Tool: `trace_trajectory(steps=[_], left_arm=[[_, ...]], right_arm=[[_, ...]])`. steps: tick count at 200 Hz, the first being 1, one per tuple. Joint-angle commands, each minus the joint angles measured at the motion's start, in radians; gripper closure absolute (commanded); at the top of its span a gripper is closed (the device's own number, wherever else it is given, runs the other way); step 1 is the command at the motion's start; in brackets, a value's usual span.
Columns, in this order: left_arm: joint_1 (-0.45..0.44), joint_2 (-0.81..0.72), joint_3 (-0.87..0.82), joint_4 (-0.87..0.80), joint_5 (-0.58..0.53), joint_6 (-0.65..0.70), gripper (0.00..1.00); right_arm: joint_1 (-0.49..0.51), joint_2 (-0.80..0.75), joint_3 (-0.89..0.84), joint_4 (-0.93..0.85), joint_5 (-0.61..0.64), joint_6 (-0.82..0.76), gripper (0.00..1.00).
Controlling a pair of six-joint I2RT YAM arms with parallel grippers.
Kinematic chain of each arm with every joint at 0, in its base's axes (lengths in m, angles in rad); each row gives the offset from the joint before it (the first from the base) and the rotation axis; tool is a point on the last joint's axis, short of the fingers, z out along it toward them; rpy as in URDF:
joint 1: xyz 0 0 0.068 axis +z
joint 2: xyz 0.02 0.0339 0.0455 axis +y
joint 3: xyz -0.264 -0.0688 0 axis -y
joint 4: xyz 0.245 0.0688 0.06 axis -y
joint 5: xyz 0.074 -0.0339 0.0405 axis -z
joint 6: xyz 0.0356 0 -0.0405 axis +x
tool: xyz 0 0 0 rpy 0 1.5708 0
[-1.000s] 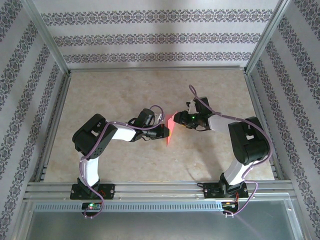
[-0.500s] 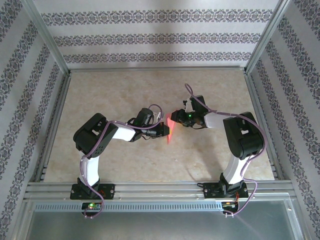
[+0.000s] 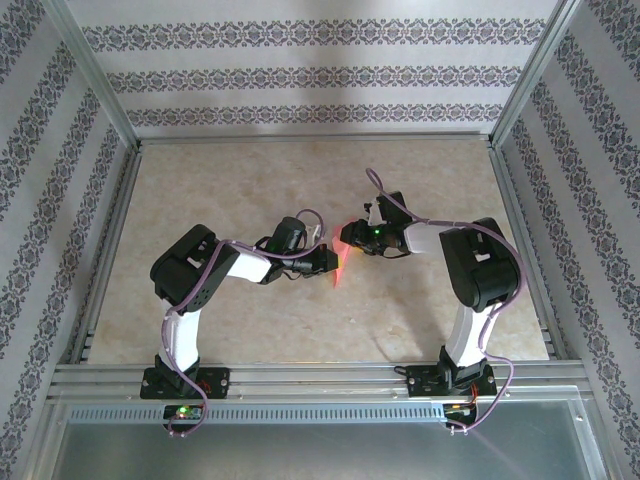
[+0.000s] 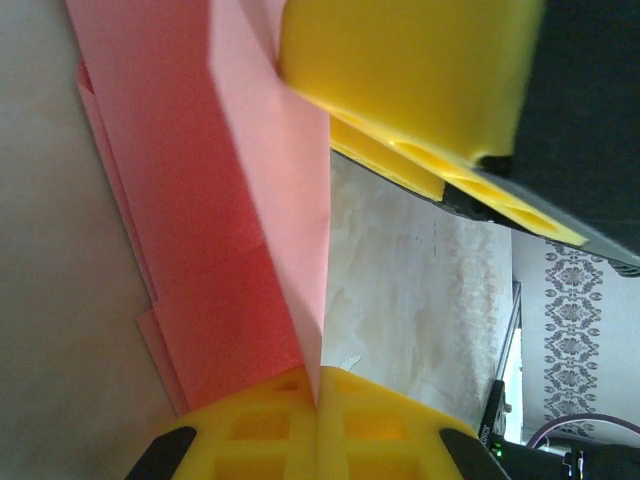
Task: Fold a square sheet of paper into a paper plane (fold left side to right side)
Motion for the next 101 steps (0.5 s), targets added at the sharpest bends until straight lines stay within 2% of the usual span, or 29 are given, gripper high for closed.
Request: trace_trajectory(steps=[1, 25, 46, 101], left_arm=[[0.015, 0.016, -0.007, 0.054, 0.015, -0.016, 0.95], [0.017, 0.023, -0.003, 0.059, 0.019, -0.02, 0.91], [0.018, 0.016, -0.007, 0.06, 0.015, -0.019, 0.82], [0.028, -0.048, -0.028, 0.042, -0.007, -0.013, 0.66]], right_arm=[[0.018, 0.033, 0.031, -0.045, 0.035, -0.011, 0.56], [0.021, 0.058, 0.049, -0.084, 0.046, -0.024, 0.58], [0.024, 0.068, 0.057, -0.109, 0.058, -0.036, 0.58], [0.026, 0.084, 0.067, -0.129, 0.062, -0.048, 0.59]])
